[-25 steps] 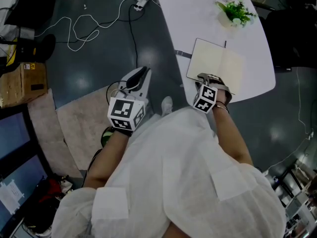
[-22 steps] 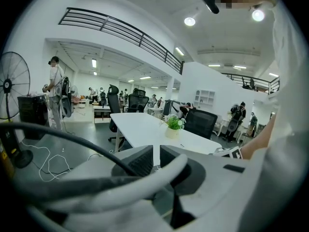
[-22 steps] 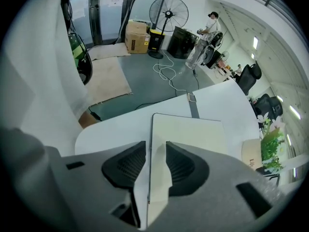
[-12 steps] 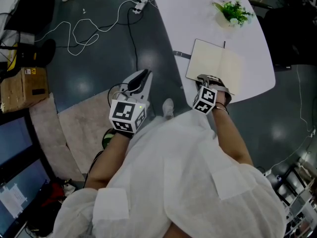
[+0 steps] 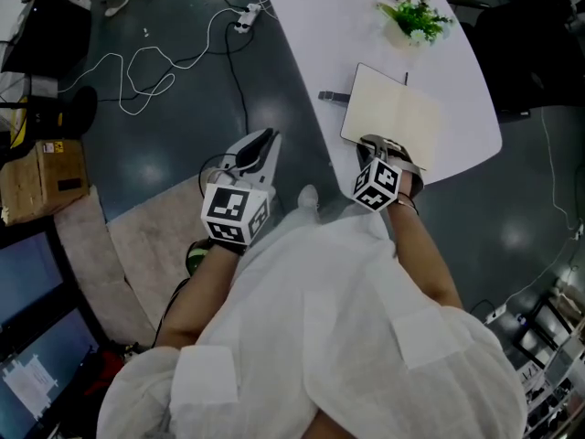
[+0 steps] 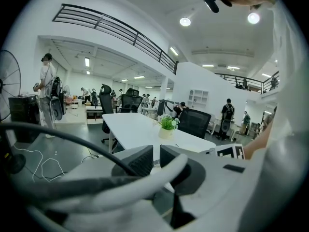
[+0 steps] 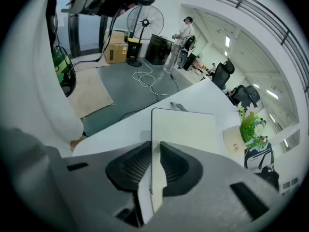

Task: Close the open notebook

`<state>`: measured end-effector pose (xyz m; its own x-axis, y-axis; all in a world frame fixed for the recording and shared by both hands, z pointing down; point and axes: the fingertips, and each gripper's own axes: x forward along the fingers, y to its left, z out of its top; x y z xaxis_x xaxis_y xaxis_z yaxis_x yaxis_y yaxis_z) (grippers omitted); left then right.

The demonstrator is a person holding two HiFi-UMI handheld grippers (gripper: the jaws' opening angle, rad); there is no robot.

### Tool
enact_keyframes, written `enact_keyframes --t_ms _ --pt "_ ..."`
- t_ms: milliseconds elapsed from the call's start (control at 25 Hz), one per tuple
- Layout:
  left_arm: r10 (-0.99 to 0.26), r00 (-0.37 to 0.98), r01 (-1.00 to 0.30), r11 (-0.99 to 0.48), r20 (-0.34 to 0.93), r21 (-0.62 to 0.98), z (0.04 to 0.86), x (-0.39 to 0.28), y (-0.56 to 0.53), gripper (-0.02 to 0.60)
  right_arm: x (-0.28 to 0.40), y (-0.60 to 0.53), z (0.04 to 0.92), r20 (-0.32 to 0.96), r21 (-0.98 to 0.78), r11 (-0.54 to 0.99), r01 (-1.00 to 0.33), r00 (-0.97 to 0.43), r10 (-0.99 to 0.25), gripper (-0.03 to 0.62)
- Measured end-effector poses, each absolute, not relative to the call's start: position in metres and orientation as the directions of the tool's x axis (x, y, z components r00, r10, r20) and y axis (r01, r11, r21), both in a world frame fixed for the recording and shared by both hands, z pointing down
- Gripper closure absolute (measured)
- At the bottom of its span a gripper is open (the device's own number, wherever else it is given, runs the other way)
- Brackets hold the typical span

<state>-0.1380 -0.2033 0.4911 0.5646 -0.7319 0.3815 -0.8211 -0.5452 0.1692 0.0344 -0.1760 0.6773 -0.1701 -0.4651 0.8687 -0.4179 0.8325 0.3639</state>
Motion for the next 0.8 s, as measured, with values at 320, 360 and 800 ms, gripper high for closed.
enact_keyframes --t_ms 320,360,800 --pt "-0.684 0.629 -0.770 -0.614 0.370 0.172 0.488 -0.111 -0.203 0.543 0.052 -0.173 0.646 0.808 0.345 0.712 -0.611 -0.192 -0.557 0.530" --pt "-0.676 0.638 -0.762 -0.625 0.368 0.172 0.488 -0.106 -0.203 0.543 0.055 -0.172 0.643 0.802 0.341 0.699 -0.628 -0.193 -0.565 0.530" --pt "-0.583 0.723 -0.671 -0.721 0.370 0.175 0.487 -0.047 -0.197 0.543 0.109 -0.158 0.620 0.759 0.268 0.542 -0.797 -0.172 -0.628 0.521"
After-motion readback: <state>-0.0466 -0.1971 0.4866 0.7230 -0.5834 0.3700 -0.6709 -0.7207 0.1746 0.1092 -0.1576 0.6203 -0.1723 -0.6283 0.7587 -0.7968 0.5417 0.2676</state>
